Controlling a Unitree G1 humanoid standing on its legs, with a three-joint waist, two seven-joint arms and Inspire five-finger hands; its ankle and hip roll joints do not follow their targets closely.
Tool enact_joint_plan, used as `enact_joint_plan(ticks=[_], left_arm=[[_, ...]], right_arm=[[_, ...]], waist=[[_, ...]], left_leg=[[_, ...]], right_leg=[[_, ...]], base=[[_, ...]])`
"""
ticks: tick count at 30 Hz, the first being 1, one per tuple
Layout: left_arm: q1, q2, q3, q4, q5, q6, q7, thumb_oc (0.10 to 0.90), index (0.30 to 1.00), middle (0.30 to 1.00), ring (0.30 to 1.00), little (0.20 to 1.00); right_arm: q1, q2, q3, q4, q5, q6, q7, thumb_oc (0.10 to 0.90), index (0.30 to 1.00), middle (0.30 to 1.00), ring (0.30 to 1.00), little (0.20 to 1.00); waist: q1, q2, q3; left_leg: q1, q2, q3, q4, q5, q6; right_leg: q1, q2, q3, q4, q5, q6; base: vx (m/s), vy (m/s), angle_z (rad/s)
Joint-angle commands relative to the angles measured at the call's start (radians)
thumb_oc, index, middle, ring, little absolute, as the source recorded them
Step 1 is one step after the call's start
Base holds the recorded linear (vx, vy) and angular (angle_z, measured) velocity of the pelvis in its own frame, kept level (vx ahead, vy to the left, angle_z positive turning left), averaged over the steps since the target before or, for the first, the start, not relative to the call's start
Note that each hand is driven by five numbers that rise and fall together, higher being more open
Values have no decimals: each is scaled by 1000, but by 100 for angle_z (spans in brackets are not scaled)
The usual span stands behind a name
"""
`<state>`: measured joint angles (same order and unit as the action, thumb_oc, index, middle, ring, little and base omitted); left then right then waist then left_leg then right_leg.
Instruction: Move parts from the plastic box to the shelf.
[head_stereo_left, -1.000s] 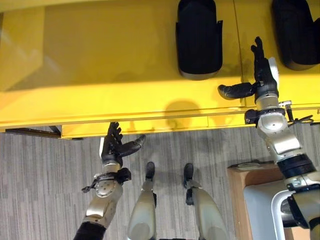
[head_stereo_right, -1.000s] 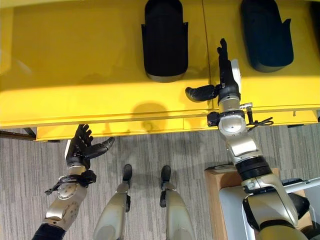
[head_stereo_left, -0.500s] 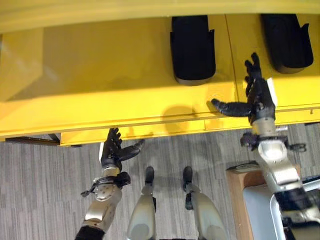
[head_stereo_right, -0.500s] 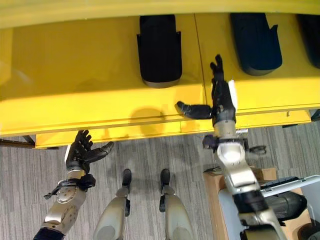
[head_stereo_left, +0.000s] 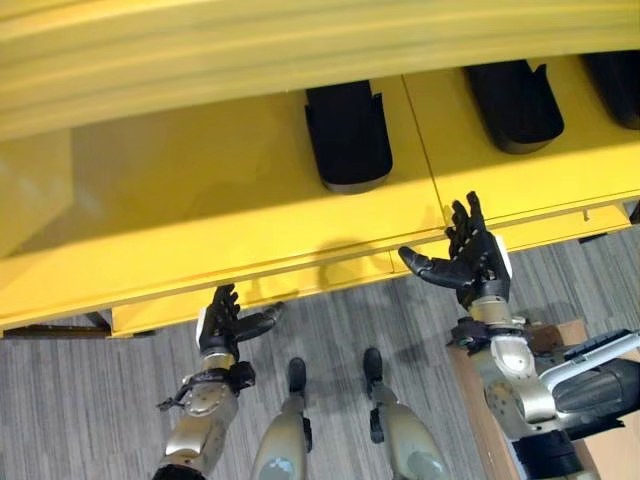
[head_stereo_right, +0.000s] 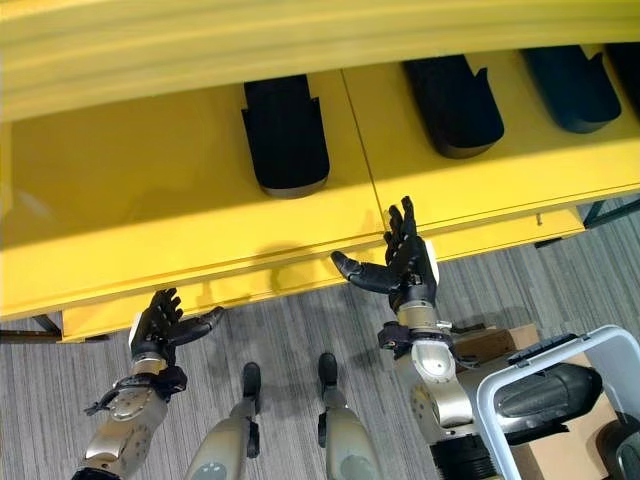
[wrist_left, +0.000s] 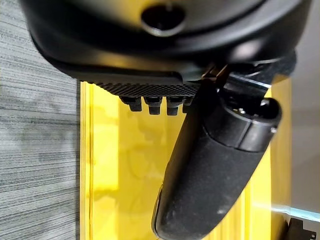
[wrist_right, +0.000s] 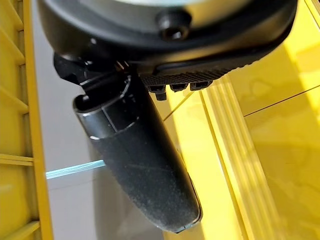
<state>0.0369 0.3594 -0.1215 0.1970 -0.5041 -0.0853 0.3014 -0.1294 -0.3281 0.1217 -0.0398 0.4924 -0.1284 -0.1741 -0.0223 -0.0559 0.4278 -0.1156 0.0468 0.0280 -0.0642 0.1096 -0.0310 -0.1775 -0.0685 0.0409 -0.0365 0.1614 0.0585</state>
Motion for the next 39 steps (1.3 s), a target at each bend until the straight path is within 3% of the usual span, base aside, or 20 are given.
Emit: enact_joint_plan(ticks=[1,7,15,17,19,20,21,23,24,28,29,30,34,39], left_arm=[[-51,8,15,-61,69,-132,-24,900,1000,1000,1000,1000],[-65,22,4,-63,109,-133,-37,900,1000,1000,1000,1000],[-137,60,-7,-53,146,-141,-29,900,1000,1000,1000,1000],[-152,67,-2,-52,145,-149,-14,900,1000,1000,1000,1000],[-167,73,13,-57,130,-157,11,900,1000,1000,1000,1000],[-158,68,31,-69,114,-166,14,900,1000,1000,1000,1000],[-159,60,20,-58,95,-170,11,900,1000,1000,1000,1000],[-157,60,20,-69,83,-172,11,900,1000,1000,1000,1000],[-150,61,27,-73,72,-171,12,900,1000,1000,1000,1000],[-109,48,38,-65,71,-161,-18,900,1000,1000,1000,1000],[-89,28,39,-70,51,-159,-29,900,1000,1000,1000,1000],[-89,27,39,-70,51,-159,-29,900,1000,1000,1000,1000],[-87,6,10,-68,64,-157,-54,900,1000,1000,1000,1000],[-100,-17,-17,-37,75,-153,-57,900,1000,1000,1000,1000]], right_arm=[[7,-21,1,-46,-25,-107,-2,900,1000,1000,1000,1000],[25,1,6,-38,-29,-106,-4,900,1000,1000,1000,1000],[20,9,18,-52,-35,-105,8,900,1000,1000,1000,1000],[4,14,30,-51,-37,-106,7,900,1000,1000,1000,1000],[-47,21,61,-42,-38,-108,0,900,1000,1000,1000,1000],[-82,19,77,-31,-46,-107,-7,900,1000,1000,1000,1000],[-86,19,67,-32,-48,-102,-15,900,1000,1000,1000,1000],[-103,23,72,-30,-41,-103,-18,900,1000,1000,1000,1000],[-120,32,81,-21,-39,-105,-24,900,1000,1000,1000,1000],[-76,28,69,-34,-32,-102,-6,900,1000,1000,1000,1000],[-53,4,47,-48,-38,-105,-6,900,1000,1000,1000,1000],[-52,4,47,-48,-38,-105,-6,900,1000,1000,1000,1000],[-14,-11,13,-58,-50,-127,-18,900,1000,1000,1000,1000],[3,-25,3,-71,-64,-148,-31,900,1000,1000,1000,1000]], waist=[[-10,-7,-231],[-20,-6,-251],[-38,-26,-261],[-32,-33,-248],[13,-20,-213],[50,-2,-201],[38,-14,-195],[50,-21,-200],[61,-30,-200],[53,-45,-222],[24,-32,-253],[24,-31,-254],[-17,4,-278],[-55,42,-285]], left_leg=[[53,3,-55,-13,-103,33],[55,-40,-44,16,-136,55],[59,-70,8,23,-156,78],[60,-63,39,33,-160,79],[53,-26,93,60,-161,72],[56,22,159,72,-170,54],[35,58,191,106,-156,46],[19,71,208,125,-158,41],[23,89,227,138,-162,29],[51,125,239,144,-153,2],[71,187,257,113,-105,-36],[73,188,257,111,-104,-37],[101,278,292,39,-3,-96],[126,362,314,-8,97,-139]], right_leg=[[2,-135,5,36,-15,122],[15,-179,13,23,7,143],[-21,-194,73,-6,100,170],[-43,-190,45,3,131,175],[-53,-242,-199,68,94,161],[4,-323,-393,115,45,158],[6,-314,-263,169,31,138],[19,-318,-267,155,30,143],[32,-312,-293,141,24,147],[80,-266,-289,98,-26,141],[90,-204,-275,57,-48,124],[91,-202,-275,56,-47,123],[108,-104,-260,-4,-79,91],[116,-10,-227,-28,-111,52]], base=[[26,124,-12],[25,121,-5],[-16,84,-14],[-72,9,-37],[-184,14,-116],[-322,-178,-228],[-250,-171,-212],[-128,-213,-81],[-39,-241,-34],[88,-274,-58],[64,-292,-41],[89,-375,-53],[43,-231,-43],[42,-222,-36]])
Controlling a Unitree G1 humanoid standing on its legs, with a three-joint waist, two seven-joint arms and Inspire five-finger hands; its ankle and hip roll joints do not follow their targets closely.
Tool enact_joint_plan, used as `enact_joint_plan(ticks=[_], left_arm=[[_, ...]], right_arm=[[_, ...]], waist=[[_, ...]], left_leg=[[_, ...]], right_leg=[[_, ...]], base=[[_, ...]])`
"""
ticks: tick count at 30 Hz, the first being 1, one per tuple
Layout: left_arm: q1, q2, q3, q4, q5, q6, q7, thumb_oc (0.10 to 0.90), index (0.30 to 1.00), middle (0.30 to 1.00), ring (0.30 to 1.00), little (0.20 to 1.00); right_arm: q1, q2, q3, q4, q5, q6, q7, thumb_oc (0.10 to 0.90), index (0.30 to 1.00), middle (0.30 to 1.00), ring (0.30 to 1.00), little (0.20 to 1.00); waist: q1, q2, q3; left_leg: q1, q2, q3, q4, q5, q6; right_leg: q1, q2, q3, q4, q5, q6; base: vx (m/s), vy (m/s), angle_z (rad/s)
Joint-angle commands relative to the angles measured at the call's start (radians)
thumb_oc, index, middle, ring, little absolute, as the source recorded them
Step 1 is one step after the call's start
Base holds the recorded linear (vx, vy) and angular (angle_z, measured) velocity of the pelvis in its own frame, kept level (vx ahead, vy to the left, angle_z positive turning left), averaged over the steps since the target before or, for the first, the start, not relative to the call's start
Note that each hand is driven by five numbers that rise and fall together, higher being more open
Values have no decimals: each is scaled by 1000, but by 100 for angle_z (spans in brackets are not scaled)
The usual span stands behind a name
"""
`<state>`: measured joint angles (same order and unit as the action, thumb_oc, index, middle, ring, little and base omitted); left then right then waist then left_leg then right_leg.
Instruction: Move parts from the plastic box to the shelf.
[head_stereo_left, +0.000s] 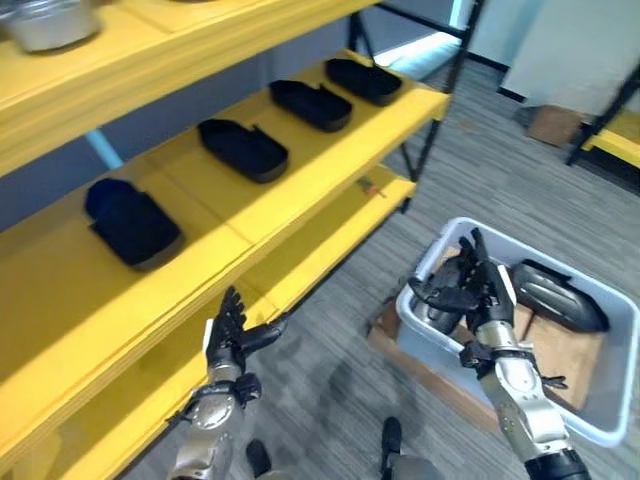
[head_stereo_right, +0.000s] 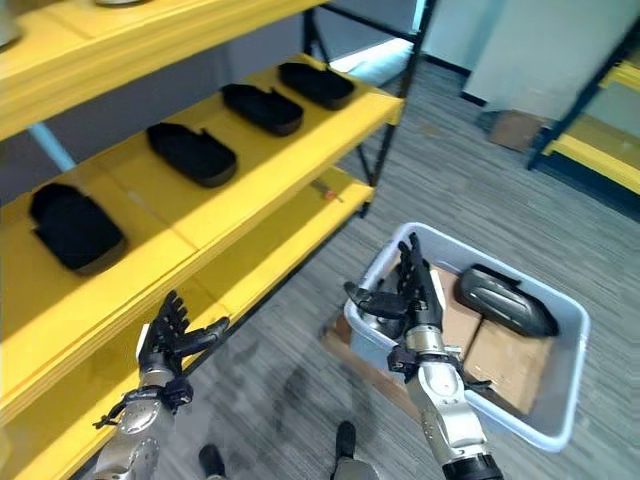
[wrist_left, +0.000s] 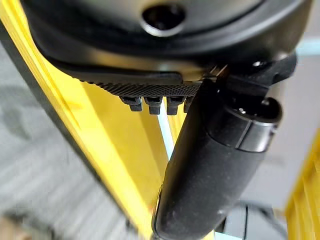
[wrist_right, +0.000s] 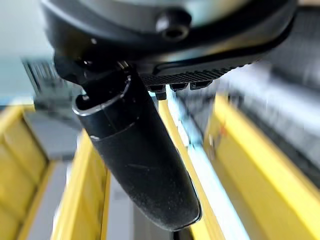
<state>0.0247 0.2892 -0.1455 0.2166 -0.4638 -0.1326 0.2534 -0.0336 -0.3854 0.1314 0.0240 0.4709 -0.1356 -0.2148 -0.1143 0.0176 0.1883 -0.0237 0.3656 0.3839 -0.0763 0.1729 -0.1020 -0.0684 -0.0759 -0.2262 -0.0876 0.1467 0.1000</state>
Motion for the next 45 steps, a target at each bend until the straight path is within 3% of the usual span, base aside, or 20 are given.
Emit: enact_joint_plan(ticks=[1,3,4,6,7,9,10,12,14,16,18,19,22,31,33,34,36,39,42,45], left_arm=[[-95,49,1,-47,38,-106,-6,900,1000,1000,1000,1000],[-104,44,-5,-39,39,-109,-7,900,1000,1000,1000,1000],[-118,35,-12,-32,39,-109,-9,900,1000,1000,1000,1000],[-129,25,-23,-37,28,-111,-10,900,1000,1000,1000,1000],[-132,23,-26,-40,25,-110,-8,900,1000,1000,1000,1000],[-115,19,-22,-55,19,-108,-12,900,1000,1000,1000,1000],[-105,16,-21,-66,19,-109,-14,900,1000,1000,1000,1000],[-101,12,-25,-64,23,-109,-13,900,1000,1000,1000,1000],[-99,5,-26,-59,37,-108,-8,900,1000,1000,1000,1000],[-96,5,-26,-65,42,-112,-2,900,1000,1000,1000,1000],[-86,3,-18,-74,29,-119,-8,900,1000,1000,1000,1000],[-107,3,-21,-75,35,-128,1,900,1000,1000,1000,1000],[-105,14,-14,-74,42,-131,14,900,1000,1000,1000,1000],[-111,40,-9,-77,38,-133,39,900,1000,1000,1000,1000],[-122,48,-3,-77,39,-133,54,900,1000,1000,1000,1000],[-127,58,9,-82,38,-133,63,900,1000,1000,1000,1000],[-129,61,8,-67,34,-133,62,900,1000,1000,1000,1000],[-159,66,-3,-56,27,-138,79,900,1000,1000,1000,1000],[-160,71,-4,-62,27,-136,72,900,1000,1000,1000,1000],[-151,69,3,-65,35,-130,69,900,1000,1000,1000,1000]], right_arm=[[-91,30,-9,-136,-45,-145,6,900,1000,1000,1000,1000],[-79,22,-13,-145,-56,-152,0,900,1000,1000,1000,1000],[-70,14,-24,-144,-56,-156,-5,900,1000,1000,1000,1000],[-57,2,-38,-148,-63,-158,-14,900,1000,1000,1000,1000],[-53,-1,-42,-151,-67,-157,-15,900,1000,1000,1000,1000],[-48,-6,-52,-152,-69,-153,-6,900,1000,1000,1000,1000],[-45,-8,-51,-150,-69,-150,1,900,1000,1000,1000,1000],[-45,-7,-49,-145,-72,-150,3,900,1000,1000,1000,1000],[-62,-12,-41,-122,-89,-148,-3,900,1000,1000,1000,1000],[-86,-3,-25,-107,-105,-152,-8,900,1000,1000,1000,1000],[-88,3,-15,-113,-103,-151,7,900,1000,1000,1000,1000],[-80,10,-32,-117,-124,-153,-5,900,1000,1000,1000,1000],[-84,21,-25,-110,-134,-147,-12,900,1000,1000,1000,1000],[-147,28,21,-103,-165,-132,-14,900,1000,1000,1000,1000],[-176,35,41,-99,-175,-125,-18,900,1000,1000,1000,1000],[-202,44,56,-102,-180,-123,-16,900,1000,1000,1000,1000],[-222,45,68,-103,-201,-114,-13,900,1000,1000,1000,1000],[-251,22,63,-92,-235,-104,-39,900,1000,1000,1000,1000],[-215,17,46,-113,-227,-108,-29,900,1000,1000,1000,1000],[-208,5,42,-116,-233,-104,-23,900,1000,1000,1000,1000]], waist=[[30,-27,-45],[21,-22,-34],[17,-26,-17],[24,-36,6],[34,-46,15],[53,-68,22],[60,-71,24],[68,-72,25],[94,-58,40],[121,-53,55],[116,-54,47],[90,-58,43],[83,-72,42],[94,-104,74],[111,-105,96],[140,-102,109],[137,-106,113],[101,-97,144],[84,-109,151],[88,-137,155]], left_leg=[[37,56,-43,6,52,-73],[29,75,-62,43,85,-75],[-3,68,-106,148,71,-57],[-50,9,-195,261,41,-23],[-83,-47,-255,298,14,0],[-158,-221,-354,288,-106,57],[-167,-263,-378,263,-132,67],[-202,-301,-410,239,-108,68],[-291,-394,-481,176,-27,65],[-295,-444,-572,156,-11,65],[-246,-425,-573,131,-42,84],[-221,-407,-513,120,-53,95],[-212,-399,-470,115,-72,113],[-235,-396,-389,141,-131,152],[-239,-385,-371,148,-149,164],[-240,-361,-340,140,-155,162],[-225,-327,-312,123,-152,144],[-211,-299,-358,121,-158,115],[-225,-300,-383,137,-158,108],[-227,-288,-385,123,-147,92]], right_leg=[[2,13,51,30,-105,2],[-7,43,81,45,-118,-19],[2,55,96,48,-128,-43],[12,52,113,56,-136,-61],[12,44,126,61,-138,-67],[14,28,157,65,-138,-63],[19,33,173,67,-138,-59],[16,35,188,62,-132,-58],[29,71,231,47,-124,-58],[32,95,291,55,-126,-59],[27,110,335,65,-133,-60],[20,102,342,64,-137,-61],[2,97,370,75,-136,-54],[-74,88,450,114,-125,-15],[-121,84,412,204,-148,0],[-152,31,310,235,-142,17],[-165,-49,232,210,-78,31],[-221,-127,296,165,37,48],[-203,-124,343,155,16,59],[-219,-116,298,143,10,57]], base=[[35,-213,-42],[48,-254,-58],[41,-277,-61],[32,-184,-33],[50,-82,-3],[120,-42,-9],[148,-11,-10],[113,-1,-32],[147,9,-66],[114,67,-84],[158,127,-152],[184,181,-173],[117,140,-53],[57,92,-32],[-44,52,-30],[-27,-53,-88],[65,-167,-121],[93,-189,-8],[26,-173,23],[-1,-195,75]])
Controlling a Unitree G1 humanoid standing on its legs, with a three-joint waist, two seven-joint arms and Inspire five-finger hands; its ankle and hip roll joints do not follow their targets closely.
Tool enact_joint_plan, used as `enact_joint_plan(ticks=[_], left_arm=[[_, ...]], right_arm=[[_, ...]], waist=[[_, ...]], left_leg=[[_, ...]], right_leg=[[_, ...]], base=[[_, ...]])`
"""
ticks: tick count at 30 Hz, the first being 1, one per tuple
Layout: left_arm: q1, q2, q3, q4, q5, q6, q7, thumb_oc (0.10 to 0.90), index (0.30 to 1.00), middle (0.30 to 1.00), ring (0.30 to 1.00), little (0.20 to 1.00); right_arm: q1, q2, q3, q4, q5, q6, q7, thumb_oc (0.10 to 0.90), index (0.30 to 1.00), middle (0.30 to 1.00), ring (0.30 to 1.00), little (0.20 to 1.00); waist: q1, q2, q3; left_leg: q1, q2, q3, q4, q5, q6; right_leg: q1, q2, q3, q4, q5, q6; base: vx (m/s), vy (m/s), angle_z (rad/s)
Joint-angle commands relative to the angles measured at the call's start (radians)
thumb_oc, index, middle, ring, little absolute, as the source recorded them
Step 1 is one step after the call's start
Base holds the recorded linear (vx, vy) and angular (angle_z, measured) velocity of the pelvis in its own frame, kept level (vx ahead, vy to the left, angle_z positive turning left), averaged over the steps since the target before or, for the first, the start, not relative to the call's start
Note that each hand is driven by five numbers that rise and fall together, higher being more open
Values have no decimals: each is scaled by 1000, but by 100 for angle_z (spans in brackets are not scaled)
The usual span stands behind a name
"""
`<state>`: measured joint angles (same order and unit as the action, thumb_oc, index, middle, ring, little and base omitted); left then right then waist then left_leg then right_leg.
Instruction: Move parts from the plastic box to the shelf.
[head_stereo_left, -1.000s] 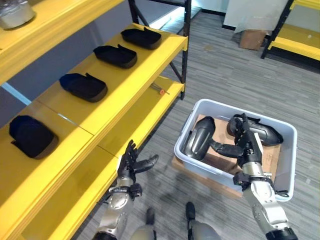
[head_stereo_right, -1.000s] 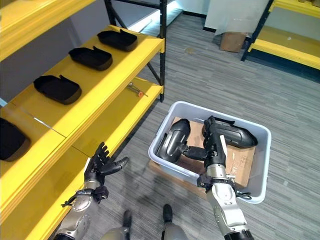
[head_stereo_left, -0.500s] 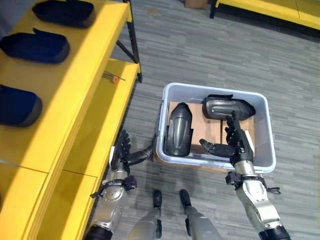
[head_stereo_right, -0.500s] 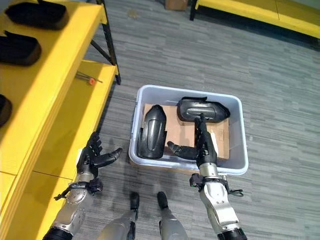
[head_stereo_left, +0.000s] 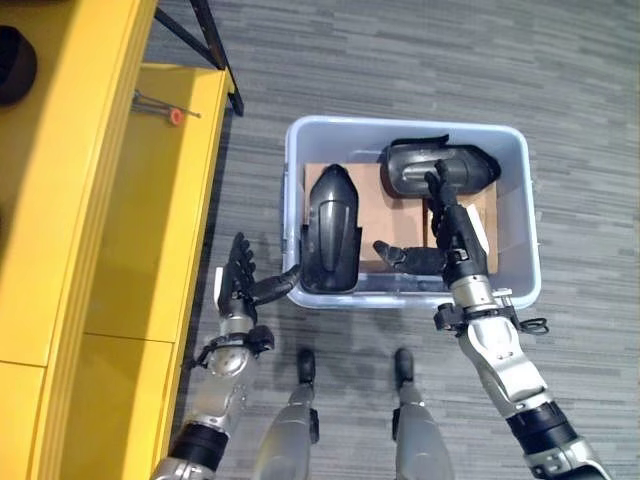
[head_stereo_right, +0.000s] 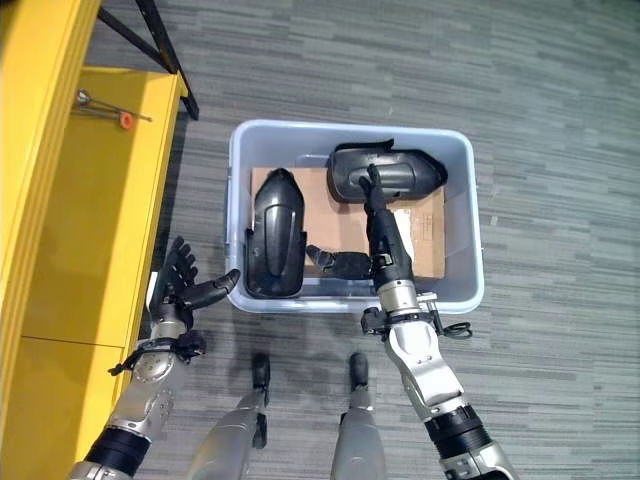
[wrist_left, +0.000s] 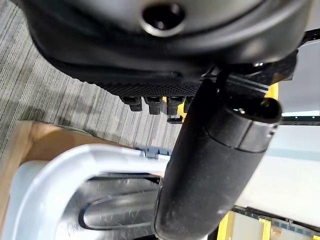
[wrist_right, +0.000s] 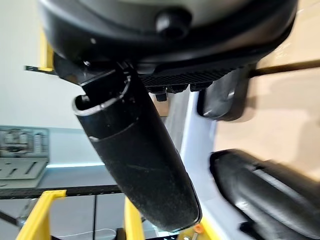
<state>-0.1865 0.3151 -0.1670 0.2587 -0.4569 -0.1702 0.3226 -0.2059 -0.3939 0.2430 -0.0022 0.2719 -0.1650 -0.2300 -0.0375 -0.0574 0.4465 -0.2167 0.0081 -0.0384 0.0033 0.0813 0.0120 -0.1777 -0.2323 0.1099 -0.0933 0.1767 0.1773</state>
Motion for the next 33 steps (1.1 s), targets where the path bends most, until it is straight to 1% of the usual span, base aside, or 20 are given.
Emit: enact_joint_plan(ticks=[1,2,3,6,8,11,12,15,17,21,23,27,29,33], left_arm=[[60,43,25,-108,28,-91,-1,900,1000,1000,1000,1000],[64,46,26,-113,26,-91,-6,900,1000,1000,1000,1000],[69,47,23,-120,25,-90,-13,900,1000,1000,1000,1000],[69,50,10,-132,28,-85,-20,900,1000,1000,1000,1000],[61,47,-5,-135,25,-82,-22,900,1000,1000,1000,1000],[46,41,-33,-141,28,-77,-24,900,1000,1000,1000,1000],[29,33,-60,-141,23,-76,-18,900,1000,1000,1000,1000],[13,23,-80,-136,16,-73,-10,900,1000,1000,1000,1000],[6,18,-92,-141,14,-70,0,900,1000,1000,1000,1000],[-5,12,-103,-147,14,-69,16,900,1000,1000,1000,1000],[-6,13,-102,-148,15,-68,19,900,1000,1000,1000,1000],[-11,15,-107,-157,8,-69,26,900,1000,1000,1000,1000],[-7,20,-114,-172,-6,-72,31,900,1000,1000,1000,1000],[-8,21,-118,-177,-15,-73,32,900,1000,1000,1000,1000]], right_arm=[[-36,14,-69,-89,-34,-75,-8,900,1000,1000,1000,1000],[-37,5,-72,-87,-30,-77,-7,900,1000,1000,1000,1000],[-35,-10,-80,-86,-35,-79,-10,900,1000,1000,1000,1000],[-45,-27,-85,-77,-75,-80,-37,900,1000,1000,1000,1000],[-69,-32,-82,-62,-92,-76,-59,900,1000,1000,1000,1000],[-123,-35,-75,-47,-127,-70,-97,900,1000,1000,1000,1000],[-206,-27,-59,-4,-146,-61,-147,900,1000,1000,1000,1000],[-295,-9,-39,35,-146,-58,-188,900,1000,1000,1000,1000],[-365,1,-32,73,-147,-52,-224,900,1000,1000,1000,1000],[-430,10,-32,93,-141,-47,-260,900,1000,1000,1000,1000],[-441,11,-33,95,-136,-48,-263,900,1000,1000,1000,1000],[-507,18,-36,128,-85,-61,-282,900,1000,1000,1000,1000],[-591,-2,-31,178,-45,-65,-307,900,1000,1000,1000,1000],[-655,-26,-22,226,-27,-61,-318,900,1000,1000,1000,1000]], waist=[[11,-62,-104],[12,-64,-102],[13,-61,-94],[13,-51,-86],[11,-40,-79],[12,-21,-67],[17,-4,-54],[23,8,-38],[28,21,-24],[32,31,-6],[33,33,-4],[38,37,12],[47,37,27],[54,33,37]], left_leg=[[-35,70,37,43,-55,-22],[-40,82,31,39,-47,-29],[-43,103,21,21,-26,-44],[-47,135,5,-22,10,-66],[-50,153,2,-49,35,-78],[-56,165,0,-76,60,-92],[-71,169,0,-80,68,-97],[-82,171,4,-84,73,-101],[-92,168,9,-84,74,-102],[-106,161,12,-85,75,-103],[-110,159,13,-85,75,-102],[-120,152,15,-84,73,-100],[-129,144,12,-84,72,-98],[-139,139,11,-84,72,-98]], right_leg=[[-111,41,-38,149,-20,-20],[-113,53,-41,151,-28,-22],[-112,68,-67,152,-53,-33],[-118,95,-100,156,-88,-50],[-129,109,-117,164,-99,-59],[-147,129,-135,175,-108,-65],[-164,136,-137,176,-105,-69],[-183,142,-134,178,-99,-71],[-198,142,-131,179,-96,-72],[-214,138,-126,176,-86,-73],[-217,137,-126,175,-84,-73],[-227,131,-123,172,-78,-71],[-238,127,-120,172,-74,-70],[-245,124,-121,171,-70,-71]], base=[[21,-206,31],[26,-261,-17],[36,-343,-36],[8,-277,-2],[-15,-190,10],[-5,-158,10],[-25,-138,6],[-15,-51,2],[0,0,0],[-3,11,3],[1,25,8],[3,39,4],[-8,46,6],[-1,17,0]])
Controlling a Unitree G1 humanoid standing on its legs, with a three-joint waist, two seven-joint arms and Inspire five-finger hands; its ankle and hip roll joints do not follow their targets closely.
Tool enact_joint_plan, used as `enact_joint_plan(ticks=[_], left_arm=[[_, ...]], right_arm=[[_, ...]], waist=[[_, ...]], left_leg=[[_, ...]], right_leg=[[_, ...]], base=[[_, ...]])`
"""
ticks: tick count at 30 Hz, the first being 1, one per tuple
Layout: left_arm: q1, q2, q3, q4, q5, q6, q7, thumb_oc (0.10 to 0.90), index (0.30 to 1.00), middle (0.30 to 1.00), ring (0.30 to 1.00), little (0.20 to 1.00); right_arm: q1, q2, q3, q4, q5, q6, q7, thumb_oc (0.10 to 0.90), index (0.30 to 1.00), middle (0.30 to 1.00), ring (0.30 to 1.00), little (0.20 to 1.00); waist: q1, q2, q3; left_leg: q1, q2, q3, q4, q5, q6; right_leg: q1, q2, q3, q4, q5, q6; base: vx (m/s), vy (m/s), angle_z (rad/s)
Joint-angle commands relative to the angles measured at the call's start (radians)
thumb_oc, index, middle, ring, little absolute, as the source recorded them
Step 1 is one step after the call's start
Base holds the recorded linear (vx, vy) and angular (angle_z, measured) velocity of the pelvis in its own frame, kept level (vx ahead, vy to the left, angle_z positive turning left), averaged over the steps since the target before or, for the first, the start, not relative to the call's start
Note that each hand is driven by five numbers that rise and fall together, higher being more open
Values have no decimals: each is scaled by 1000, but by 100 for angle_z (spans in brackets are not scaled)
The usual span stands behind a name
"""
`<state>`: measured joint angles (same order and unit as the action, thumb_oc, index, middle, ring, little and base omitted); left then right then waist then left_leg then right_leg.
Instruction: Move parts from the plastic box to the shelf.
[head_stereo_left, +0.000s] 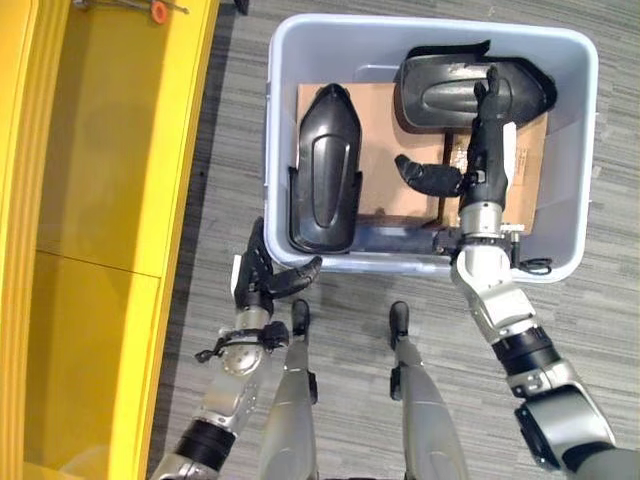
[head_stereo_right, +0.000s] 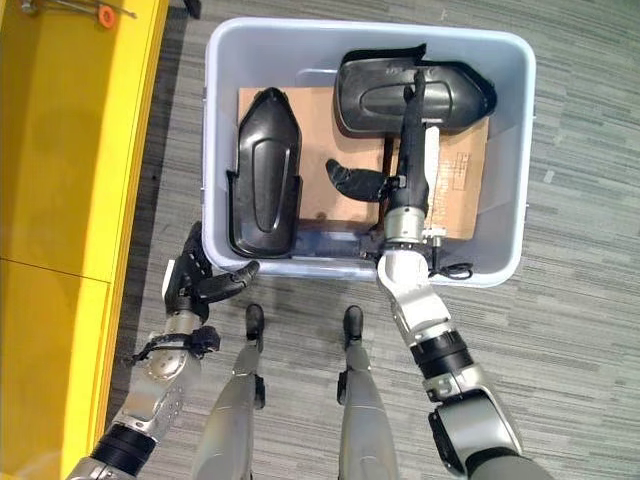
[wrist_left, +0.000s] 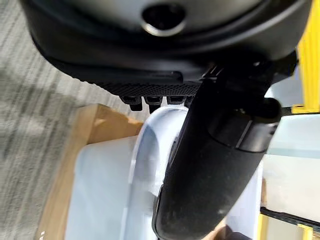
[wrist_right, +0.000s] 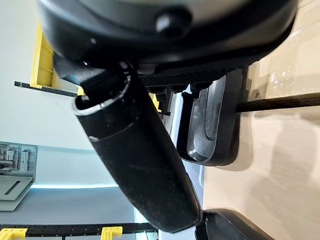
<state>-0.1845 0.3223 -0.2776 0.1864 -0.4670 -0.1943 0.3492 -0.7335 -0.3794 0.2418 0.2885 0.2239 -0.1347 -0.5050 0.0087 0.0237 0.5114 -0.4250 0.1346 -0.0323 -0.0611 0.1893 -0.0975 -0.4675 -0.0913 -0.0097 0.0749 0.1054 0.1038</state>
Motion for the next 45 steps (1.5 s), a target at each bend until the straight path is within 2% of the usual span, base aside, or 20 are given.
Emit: enact_joint_plan(ticks=[1,9,17,22,27,29,34,35,38,42,45], left_arm=[[-11,14,-9,-105,-8,-49,6,900,1000,1000,1000,1000],[-25,27,-17,-106,-27,-56,23,900,1000,1000,1000,1000],[-45,22,-30,-104,-36,-60,37,900,1000,1000,1000,1000],[-58,21,-40,-101,-46,-62,43,900,1000,1000,1000,1000],[-80,17,-62,-95,-63,-68,44,900,1000,1000,1000,1000],[-84,14,-67,-94,-63,-69,44,900,1000,1000,1000,1000],[-89,13,-74,-95,-61,-72,40,900,1000,1000,1000,1000],[-94,17,-74,-95,-50,-77,34,900,1000,1000,1000,1000],[-93,13,-69,-92,-45,-78,31,900,1000,1000,1000,1000],[-99,14,-52,-85,-26,-80,30,900,1000,1000,1000,1000],[-95,21,-37,-82,-21,-85,26,900,1000,1000,1000,1000]], right_arm=[[-147,-45,-19,-45,30,-90,-47,900,1000,1000,1000,1000],[-318,-102,30,125,90,-75,-71,900,1000,1000,1000,1000],[-398,-107,75,256,168,-71,-53,900,1000,1000,1000,1000],[-447,-98,86,384,250,-78,-36,900,1000,1000,1000,1000],[-516,-116,118,576,351,-65,17,900,1000,1000,1000,1000],[-520,-118,127,590,356,-62,26,900,1000,1000,1000,1000],[-513,-144,176,651,311,-28,71,900,1000,1000,1000,1000],[-489,-177,219,686,240,2,100,900,1000,1000,1000,1000],[-424,-207,241,729,167,28,128,900,1000,1000,1000,1000],[-327,-242,240,716,106,34,145,900,1000,1000,1000,1000],[-287,-288,273,707,2,49,161,900,1000,1000,1000,1000]], waist=[[10,-49,-24],[31,-57,1],[42,-61,9],[51,-56,9],[73,-39,9],[76,-36,9],[82,-28,9],[81,-29,9],[78,-31,9],[64,-41,9],[54,-49,9]], left_leg=[[67,12,4,-19,-35,12],[46,7,-1,-22,-29,9],[17,3,-8,-26,-22,6],[-4,-1,-16,-26,-20,5],[-29,-8,-25,-26,-18,6],[-33,-10,-26,-26,-17,7],[-41,-17,-30,-26,-14,9],[-43,-19,-31,-26,-13,10],[-44,-20,-34,-25,-13,11],[-41,-22,-33,-24,-14,12],[-37,-22,-31,-23,-17,13]], right_leg=[[43,-18,-2,3,2,3],[28,-18,-5,0,7,3],[9,-19,-14,-6,11,3],[-5,-22,-21,-10,13,5],[-25,-28,-31,-8,12,7],[-28,-29,-32,-7,11,7],[-32,-33,-37,-5,10,8],[-33,-35,-39,-5,11,10],[-31,-38,-41,-6,12,11],[-25,-40,-38,-9,14,14],[-23,-41,-33,-12,17,14]], base=[[0,0,0],[1,11,0],[11,11,3],[13,13,7],[8,11,2],[11,20,4],[3,6,1],[0,0,0],[1,26,6],[0,6,1],[-5,21,4]])
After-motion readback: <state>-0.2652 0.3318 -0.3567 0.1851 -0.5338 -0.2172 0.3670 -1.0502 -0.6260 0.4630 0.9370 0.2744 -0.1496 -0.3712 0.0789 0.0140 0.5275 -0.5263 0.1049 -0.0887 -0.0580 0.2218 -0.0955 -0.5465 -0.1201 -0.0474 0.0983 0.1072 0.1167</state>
